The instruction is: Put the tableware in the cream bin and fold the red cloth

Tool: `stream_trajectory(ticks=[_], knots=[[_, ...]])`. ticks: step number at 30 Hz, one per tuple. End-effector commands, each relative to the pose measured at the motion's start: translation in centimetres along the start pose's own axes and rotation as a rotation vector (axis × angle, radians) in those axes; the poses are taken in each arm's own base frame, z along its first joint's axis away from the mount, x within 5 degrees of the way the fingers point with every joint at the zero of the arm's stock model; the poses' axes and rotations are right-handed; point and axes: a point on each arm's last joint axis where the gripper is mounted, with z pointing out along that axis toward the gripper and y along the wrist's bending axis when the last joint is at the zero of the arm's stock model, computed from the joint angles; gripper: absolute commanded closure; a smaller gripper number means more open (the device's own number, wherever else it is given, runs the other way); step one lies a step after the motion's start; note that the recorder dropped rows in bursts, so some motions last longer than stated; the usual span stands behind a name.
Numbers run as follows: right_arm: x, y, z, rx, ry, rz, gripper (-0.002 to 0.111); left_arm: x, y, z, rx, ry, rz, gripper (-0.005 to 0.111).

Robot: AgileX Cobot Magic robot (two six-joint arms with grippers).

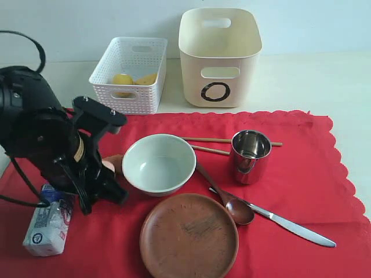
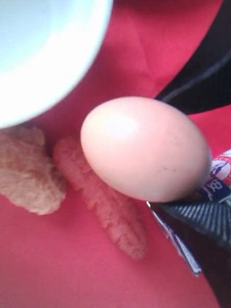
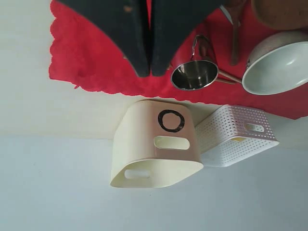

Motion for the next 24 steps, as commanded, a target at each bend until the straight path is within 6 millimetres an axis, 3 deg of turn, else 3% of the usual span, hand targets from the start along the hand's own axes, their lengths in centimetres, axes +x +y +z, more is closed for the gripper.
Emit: stream_trajectory(ticks=[1,5,12,18,24], knots=[[0.1,0.0,0.0,-0.002,-0.005,-0.001,0.108,-1.2,0.6,-3.1,-0.003,-0.120,0.008,0.107],[0.1,0.0,0.0,-0.002,-0.005,-0.001,0.108,-3.0,1.0,-4.7,-0.018,-0.328,0.084,0.107],[0.1,0.0,0.0,-0.002,-0.005,-0.001,0.108,-5.9,2.7,-5.4,0.046,-0.641,0.101,0.107],[0.1,0.0,0.0,-0.002,-0.005,-0.001,0.108,-6.2,5.3,-5.1,0.044,-0.671,-0.005,0.107],[0.1,0.0,0.0,-0.002,-0.005,-0.001,0.108,-6.4,5.1,-3.6,0.068,-0.637,-0.049,0.107]])
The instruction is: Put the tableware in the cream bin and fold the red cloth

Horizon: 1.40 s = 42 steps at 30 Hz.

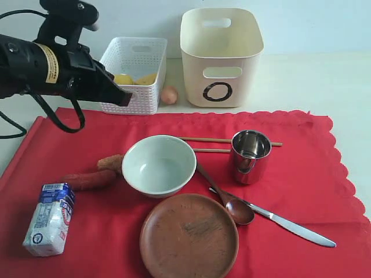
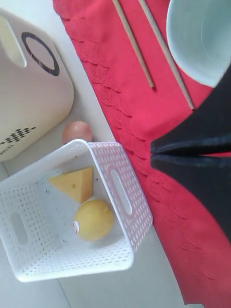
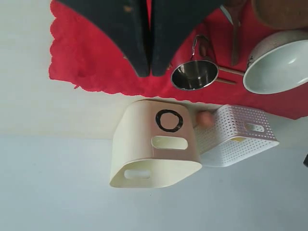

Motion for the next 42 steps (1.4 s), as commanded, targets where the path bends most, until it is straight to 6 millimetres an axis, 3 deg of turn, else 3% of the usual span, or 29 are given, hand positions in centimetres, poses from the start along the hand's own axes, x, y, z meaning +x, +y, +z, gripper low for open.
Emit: stream_trajectory(ticks=[1,3,7,10,16,24,32,42], knots=[[0.1,0.0,0.0,-0.002,-0.005,-0.001,0.108,0.6,-0.3,1.5,0.023,0.019,-0.039,0.106],[0.1,0.0,0.0,-0.002,-0.005,-0.001,0.108,1.2,-0.7,2.7,0.044,0.033,-0.030,0.098],[0.1,0.0,0.0,-0.002,-0.005,-0.001,0.108,2.8,-0.7,4.4,0.021,0.130,-0.045,0.063],[0.1,0.0,0.0,-0.002,-0.005,-0.001,0.108,2.7,-0.4,4.4,-0.018,0.163,-0.043,0.052],[0.1,0.0,0.0,-0.002,-0.005,-0.001,0.108,-0.3,-1.3,5.9,0.081,0.001,-0.219,0.051],[0.1,0.0,0.0,-0.002,-0.005,-0.001,0.108,0.7,-3.1,10.8,0.131,0.047,-0.237,0.051],[0.1,0.0,0.0,-0.002,-0.005,-0.001,0.108,-0.3,-4.7,13.5,0.185,0.004,-0.183,0.051],[0.1,0.0,0.0,-0.002,-0.005,0.001,0.108,-1.0,-4.5,16.6,0.113,0.031,-0.108,0.051]])
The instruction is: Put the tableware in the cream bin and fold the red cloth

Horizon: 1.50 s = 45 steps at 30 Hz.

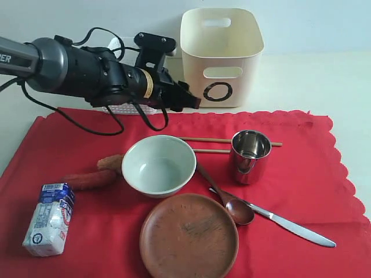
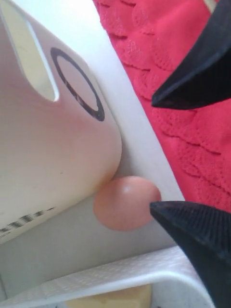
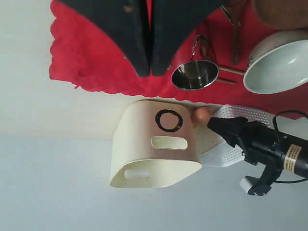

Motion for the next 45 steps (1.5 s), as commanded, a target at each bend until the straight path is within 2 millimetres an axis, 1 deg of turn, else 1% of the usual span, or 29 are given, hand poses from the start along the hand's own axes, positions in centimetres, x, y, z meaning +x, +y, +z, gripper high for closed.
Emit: stream_trajectory(ticks=[1,5,12,19,21,25,29,31,37,39,43,45], knots=[[0.1,0.0,0.0,-0.002,-0.005,0.001,0.108,-0.2,0.4,1.2,-0.053,0.028,0.019,0.051],[0.1,0.0,0.0,-0.002,-0.005,0.001,0.108,-0.3,0.5,2.2,-0.069,0.033,0.062,0.051],[0.1,0.0,0.0,-0.002,-0.005,-0.001,0.108,-0.9,0.7,3.9,-0.091,0.025,0.082,0.051],[0.1,0.0,0.0,-0.002,-0.005,-0.001,0.108,-0.9,0.8,5.5,-0.098,0.019,0.094,0.051],[0.1,0.0,0.0,-0.002,-0.005,-0.001,0.108,-0.6,1.0,6.0,-0.115,0.036,0.093,0.051],[0.1,0.0,0.0,-0.002,-0.005,-0.001,0.108,-0.1,1.6,6.2,-0.180,0.083,0.112,0.051],[0.1,0.0,0.0,-0.002,-0.005,-0.001,0.108,-0.1,1.7,6.3,-0.183,0.086,0.123,0.051],[0.1,0.0,0.0,-0.002,-0.005,-0.001,0.108,-0.2,1.5,6.3,-0.163,0.072,0.137,0.047],[0.1,0.0,0.0,-0.002,-0.005,-0.001,0.108,-0.3,1.0,6.5,-0.118,0.042,0.143,0.024],[0.1,0.0,0.0,-0.002,-0.005,-0.001,0.108,0.0,1.0,6.8,-0.112,0.046,0.154,0.023],[0.1,0.0,0.0,-0.001,-0.009,-0.001,0.108,0.8,1.1,7.4,-0.110,0.065,0.166,0.023],[0.1,0.0,0.0,-0.001,-0.009,-0.001,0.108,0.9,1.1,7.5,-0.110,0.068,0.166,0.023]])
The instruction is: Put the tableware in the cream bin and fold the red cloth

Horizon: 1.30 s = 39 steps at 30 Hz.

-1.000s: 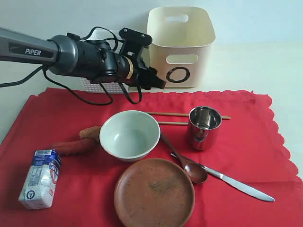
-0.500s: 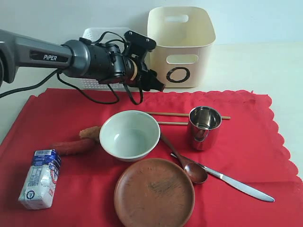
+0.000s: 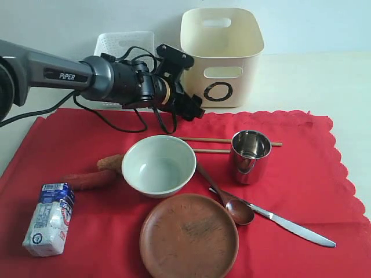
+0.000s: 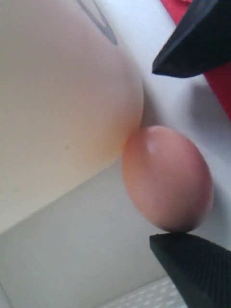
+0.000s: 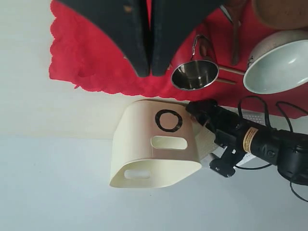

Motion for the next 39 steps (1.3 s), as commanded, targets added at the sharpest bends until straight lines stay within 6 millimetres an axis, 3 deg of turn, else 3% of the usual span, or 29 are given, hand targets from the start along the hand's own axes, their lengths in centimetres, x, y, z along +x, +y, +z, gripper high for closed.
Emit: stream_trajectory(ticks=[1,3,5,13,20,23,26,30,33,35,37,38,39], knots=[[0.1,0.0,0.0,-0.002,-0.005,-0.001,0.108,0.5,-0.1,0.5,0.004,0.009,0.008,0.023],[0.1,0.0,0.0,-0.002,-0.005,-0.001,0.108,0.5,-0.1,0.5,0.006,0.007,0.008,0.025],[0.1,0.0,0.0,-0.002,-0.005,-0.001,0.108,0.5,-0.1,0.5,0.008,0.006,0.008,0.036],[0.1,0.0,0.0,-0.002,-0.005,-0.001,0.108,-0.5,0.8,-0.8,-0.066,0.030,0.003,0.107],[0.1,0.0,0.0,-0.002,-0.005,-0.001,0.108,-4.3,2.9,-6.4,-0.213,0.070,-0.026,0.107],[0.1,0.0,0.0,-0.002,-0.005,-0.001,0.108,-7.2,3.5,-10.3,-0.192,-0.006,-0.054,0.107],[0.1,0.0,0.0,-0.002,-0.005,-0.001,0.108,-8.5,5.0,-12.1,-0.202,-0.070,-0.079,0.107],[0.1,0.0,0.0,-0.002,-0.005,-0.001,0.108,-7.2,9.6,-10.7,-0.242,-0.078,-0.130,0.107],[0.1,0.0,0.0,-0.002,-0.005,-0.001,0.108,-5.4,11.2,-8.4,-0.242,-0.055,-0.153,0.107],[0.1,0.0,0.0,-0.002,-0.005,-0.001,0.108,-4.0,11.7,-6.9,-0.240,-0.028,-0.213,0.101],[0.1,0.0,0.0,-0.002,-0.005,-0.001,0.108,-3.0,11.7,-5.7,-0.234,-0.003,-0.212,0.076],[0.1,0.0,0.0,-0.002,-0.005,-0.001,0.108,-2.6,11.6,-5.3,-0.233,0.007,-0.211,0.056],[0.1,0.0,0.0,-0.002,-0.005,-0.001,0.108,-2.6,11.6,-5.2,-0.232,0.010,-0.211,0.046]])
